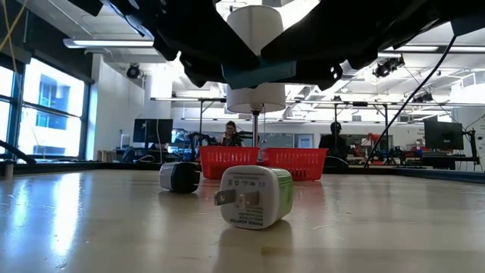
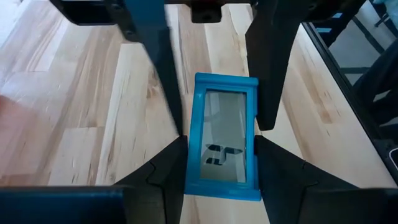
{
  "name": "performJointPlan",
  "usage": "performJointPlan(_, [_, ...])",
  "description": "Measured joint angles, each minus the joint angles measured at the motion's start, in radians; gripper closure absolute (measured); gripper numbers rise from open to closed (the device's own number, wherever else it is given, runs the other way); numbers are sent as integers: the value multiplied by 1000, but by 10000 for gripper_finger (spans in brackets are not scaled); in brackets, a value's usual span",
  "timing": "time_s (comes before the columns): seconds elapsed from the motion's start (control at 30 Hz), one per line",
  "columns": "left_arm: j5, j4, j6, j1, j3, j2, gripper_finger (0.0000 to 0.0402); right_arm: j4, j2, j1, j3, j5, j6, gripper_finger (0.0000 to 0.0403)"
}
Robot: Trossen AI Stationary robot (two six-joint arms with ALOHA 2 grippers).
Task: Pick & Place Office items
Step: Put the light blue digital clock into the right red bin
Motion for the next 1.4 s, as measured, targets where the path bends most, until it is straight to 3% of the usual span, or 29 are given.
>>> performJointPlan(0.17, [-13,-6,-5,0,0,0,250,-7,0,0,0,7,5,256])
performJointPlan(1.1, [42,-3,-51,1,1,0,233,-18,0,1,1,-21,31,257])
performJointPlan(1.23, [56,-6,-7,0,1,0,211,-29,0,2,0,-23,29,257])
performJointPlan(1.4, [59,-7,-1,0,1,0,146,-29,0,1,0,-24,29,257])
